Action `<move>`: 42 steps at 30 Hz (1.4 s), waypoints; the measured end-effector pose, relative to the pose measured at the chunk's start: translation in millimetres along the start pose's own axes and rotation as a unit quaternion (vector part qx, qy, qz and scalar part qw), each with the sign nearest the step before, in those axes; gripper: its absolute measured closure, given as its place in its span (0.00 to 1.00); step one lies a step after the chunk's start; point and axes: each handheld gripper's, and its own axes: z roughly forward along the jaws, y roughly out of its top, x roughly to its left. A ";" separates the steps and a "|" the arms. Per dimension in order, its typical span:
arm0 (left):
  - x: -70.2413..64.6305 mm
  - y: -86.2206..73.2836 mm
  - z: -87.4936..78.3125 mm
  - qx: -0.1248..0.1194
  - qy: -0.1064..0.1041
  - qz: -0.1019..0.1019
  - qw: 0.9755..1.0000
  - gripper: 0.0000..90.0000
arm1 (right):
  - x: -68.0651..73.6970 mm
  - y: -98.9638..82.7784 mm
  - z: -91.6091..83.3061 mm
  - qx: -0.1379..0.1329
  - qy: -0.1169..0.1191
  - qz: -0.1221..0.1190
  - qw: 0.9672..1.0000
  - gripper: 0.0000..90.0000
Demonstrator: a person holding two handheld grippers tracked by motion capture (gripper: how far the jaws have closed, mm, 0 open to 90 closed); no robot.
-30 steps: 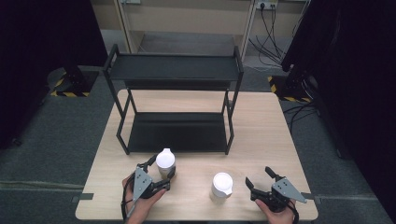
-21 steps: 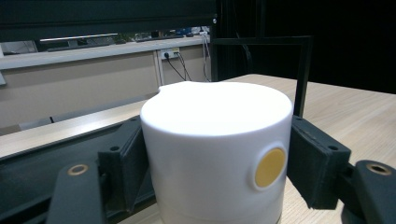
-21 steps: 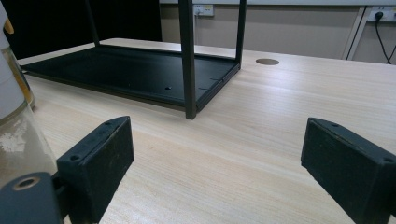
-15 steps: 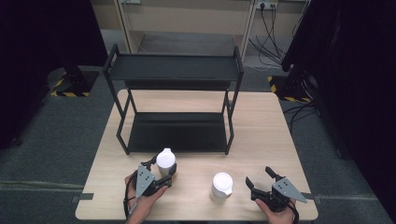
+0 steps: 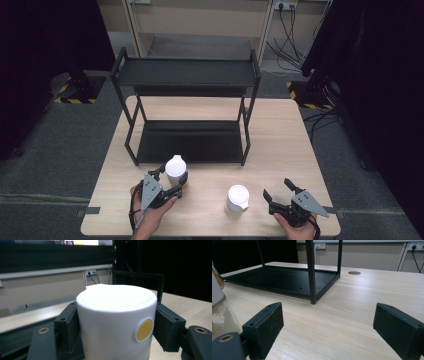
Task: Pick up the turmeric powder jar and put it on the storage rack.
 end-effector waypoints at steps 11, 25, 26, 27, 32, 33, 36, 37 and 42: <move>3.4 25.0 0.9 -0.025 0.014 0.005 1.000 0.34 | -0.1 0.0 0.1 0.000 0.000 0.001 1.000 0.11; 7.4 50.4 8.6 -0.042 0.027 0.012 0.999 0.34 | 0.0 -0.1 0.0 0.000 0.000 0.001 1.000 0.11; 7.7 51.9 9.0 -0.043 0.028 0.012 0.999 0.34 | 0.0 0.0 0.0 0.000 0.000 0.001 1.000 0.11; 7.9 53.7 9.6 -0.044 0.029 0.012 0.999 0.34 | 0.0 -0.1 0.0 0.000 -0.001 0.001 1.000 0.11; 9.5 60.7 11.8 -0.047 0.036 0.010 0.998 0.34 | 0.4 -0.1 0.0 0.000 -0.001 0.001 1.000 0.11; 9.9 62.2 12.2 -0.048 0.037 0.010 0.998 0.34 | 0.4 -0.2 -0.1 0.000 -0.001 0.001 1.000 0.11; 11.3 66.6 13.6 -0.048 0.041 0.009 0.998 0.34 | 0.5 -0.1 -0.1 0.000 -0.002 0.002 1.000 0.11; 11.7 67.9 14.2 -0.049 0.042 0.009 0.998 0.34 | 0.5 -0.1 0.0 0.000 -0.002 0.002 1.000 0.11; 14.5 75.7 16.0 -0.051 0.048 0.012 0.997 0.34 | 0.5 -0.3 -0.3 -0.001 -0.002 0.002 1.000 0.11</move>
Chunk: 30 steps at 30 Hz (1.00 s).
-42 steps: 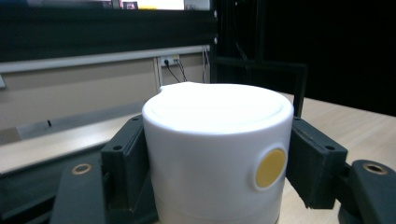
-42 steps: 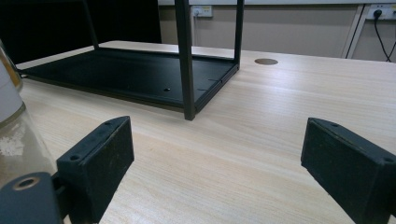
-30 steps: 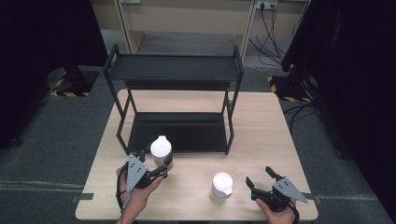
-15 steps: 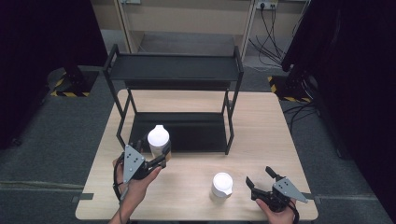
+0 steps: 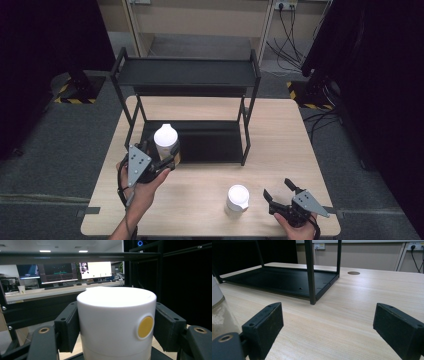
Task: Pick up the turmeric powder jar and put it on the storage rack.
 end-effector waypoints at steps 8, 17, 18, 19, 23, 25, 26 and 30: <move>4.6 12.3 4.7 -0.009 0.010 0.005 1.000 0.34 | 0.0 0.0 0.0 0.000 0.000 0.000 1.000 0.11; 7.7 17.7 7.8 -0.013 0.023 0.008 1.000 0.34 | 0.0 0.1 0.0 0.000 0.000 0.000 1.000 0.11; 8.3 18.3 8.2 -0.013 0.024 0.008 1.000 0.34 | 0.1 0.0 0.0 0.000 0.000 0.000 1.000 0.11; 9.0 18.9 8.6 -0.014 0.025 0.008 1.000 0.34 | 0.2 0.1 0.0 0.000 0.000 0.000 1.000 0.11; 10.7 21.9 10.2 -0.018 0.031 0.008 0.999 0.34 | 0.4 0.3 0.3 0.001 0.000 -0.002 1.000 0.11; 11.8 23.4 11.2 -0.020 0.033 0.007 0.999 0.34 | 0.2 0.2 0.2 0.000 0.000 -0.001 1.000 0.11; 12.0 24.3 11.7 -0.020 0.035 0.006 0.999 0.34 | 0.2 0.2 0.2 0.000 0.000 0.000 1.000 0.11; 13.5 27.6 14.0 -0.023 0.039 0.006 0.999 0.34 | 0.4 0.2 0.2 0.001 -0.001 -0.001 1.000 0.11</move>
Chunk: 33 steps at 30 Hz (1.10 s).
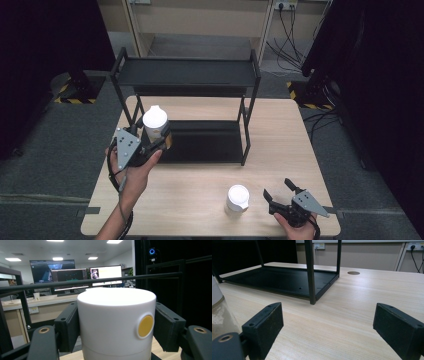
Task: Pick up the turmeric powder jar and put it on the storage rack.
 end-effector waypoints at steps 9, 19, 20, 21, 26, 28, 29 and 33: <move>3.6 8.9 8.5 -0.002 0.009 0.005 1.000 0.34 | -0.2 -0.2 -0.2 -0.001 0.000 0.001 1.000 0.11; 8.4 18.3 16.2 -0.009 0.023 0.003 1.000 0.34 | -0.4 -0.1 -0.2 0.000 0.001 0.001 1.000 0.11; 9.0 19.4 16.9 -0.009 0.024 0.003 1.000 0.34 | -0.5 -0.2 -0.2 -0.001 0.000 0.002 1.000 0.11; 9.2 19.9 17.5 -0.010 0.025 0.003 1.000 0.34 | -0.5 -0.2 -0.2 -0.001 0.000 0.002 1.000 0.11; 12.1 25.2 21.9 -0.010 0.034 0.004 0.999 0.34 | -0.3 0.1 0.0 0.000 0.000 0.001 1.000 0.11; 13.1 27.0 23.8 -0.011 0.035 0.004 0.999 0.34 | -0.4 0.1 0.0 0.000 0.001 0.001 1.000 0.11; 13.7 28.3 24.7 -0.010 0.036 0.004 0.999 0.34 | -0.4 0.1 -0.1 0.000 0.001 0.001 1.000 0.11; 14.9 32.9 28.7 -0.013 0.040 0.003 0.999 0.34 | -0.9 0.1 0.0 0.000 0.001 0.003 1.000 0.11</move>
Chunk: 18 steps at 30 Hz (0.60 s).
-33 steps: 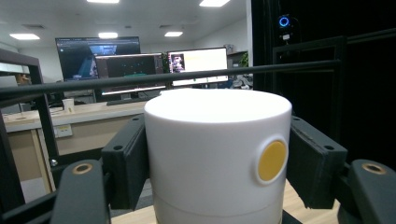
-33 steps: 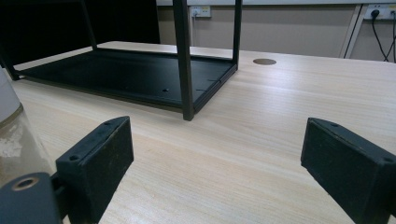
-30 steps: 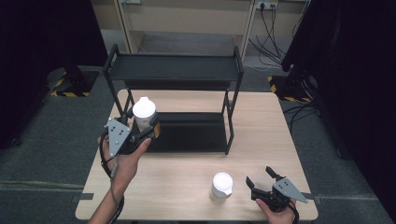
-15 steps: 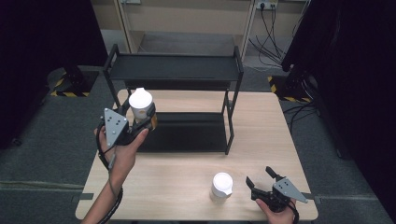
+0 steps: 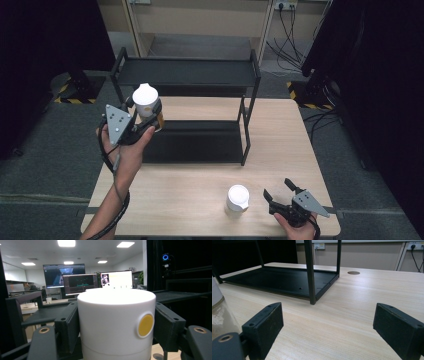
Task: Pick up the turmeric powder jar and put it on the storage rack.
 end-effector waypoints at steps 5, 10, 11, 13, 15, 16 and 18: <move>0.5 5.9 5.0 -0.003 0.003 0.002 1.000 0.34 | -0.3 0.4 0.1 0.001 0.000 0.002 1.000 0.11; 0.7 11.7 8.9 -0.006 0.007 0.005 1.000 0.34 | -0.8 0.4 0.2 0.001 0.001 0.003 1.000 0.11; 0.8 13.0 9.8 -0.006 0.008 0.005 1.000 0.34 | -0.9 0.4 0.2 0.001 0.001 0.003 1.000 0.11; 1.0 15.8 11.4 -0.006 0.011 0.010 1.000 0.34 | -1.1 0.3 0.1 0.001 0.002 0.004 1.000 0.11; 1.5 18.1 13.0 -0.008 0.013 0.009 1.000 0.34 | -1.1 0.2 0.1 0.001 0.002 0.004 1.000 0.11; 2.0 19.6 13.7 -0.008 0.014 0.009 1.000 0.34 | -1.2 0.2 0.1 0.001 0.002 0.004 1.000 0.11; 2.3 21.9 15.2 -0.010 0.016 0.010 1.000 0.34 | -1.3 0.4 0.2 0.001 0.002 0.004 1.000 0.11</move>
